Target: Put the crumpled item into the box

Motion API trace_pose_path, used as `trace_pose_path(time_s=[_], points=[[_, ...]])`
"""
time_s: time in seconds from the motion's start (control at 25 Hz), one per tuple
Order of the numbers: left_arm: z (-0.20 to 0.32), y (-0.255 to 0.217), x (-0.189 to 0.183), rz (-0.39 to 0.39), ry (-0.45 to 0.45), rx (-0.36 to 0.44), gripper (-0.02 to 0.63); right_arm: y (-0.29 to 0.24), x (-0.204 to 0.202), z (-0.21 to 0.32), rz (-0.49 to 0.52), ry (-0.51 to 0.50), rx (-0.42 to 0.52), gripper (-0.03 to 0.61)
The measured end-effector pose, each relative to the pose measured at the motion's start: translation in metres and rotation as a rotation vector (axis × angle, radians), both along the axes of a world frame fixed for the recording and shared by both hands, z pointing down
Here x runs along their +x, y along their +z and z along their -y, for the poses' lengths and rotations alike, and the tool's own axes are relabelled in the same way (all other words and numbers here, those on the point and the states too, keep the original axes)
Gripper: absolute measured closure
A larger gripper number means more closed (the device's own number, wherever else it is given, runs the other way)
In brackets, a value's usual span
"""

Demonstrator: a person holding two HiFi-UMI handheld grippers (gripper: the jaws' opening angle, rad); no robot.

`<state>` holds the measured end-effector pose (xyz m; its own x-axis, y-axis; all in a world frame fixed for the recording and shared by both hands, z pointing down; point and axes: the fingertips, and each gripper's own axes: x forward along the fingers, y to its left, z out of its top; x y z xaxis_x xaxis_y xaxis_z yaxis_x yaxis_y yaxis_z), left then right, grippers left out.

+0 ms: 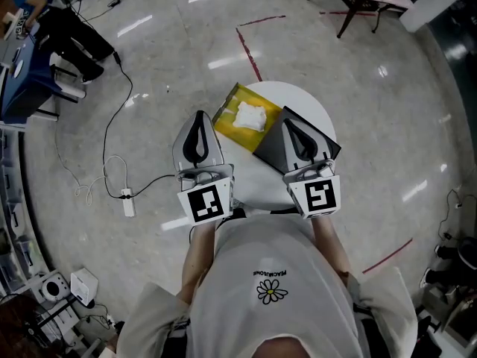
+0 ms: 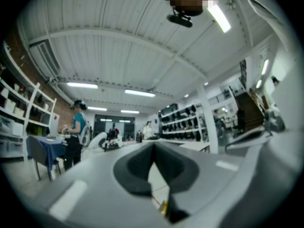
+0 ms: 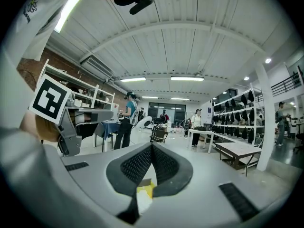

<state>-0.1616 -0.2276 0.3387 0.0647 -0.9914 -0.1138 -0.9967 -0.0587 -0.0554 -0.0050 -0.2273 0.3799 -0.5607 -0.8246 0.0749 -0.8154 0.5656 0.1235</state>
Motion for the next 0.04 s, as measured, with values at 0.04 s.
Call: trace_pose_path(time_s=[0.04], points=[[0.0007,-0.0004,-0.0008,0.004,-0.003,0.001,0.613,0.0004,-0.0003,0.0004,-0.001,0.000,-0.001,0.578]])
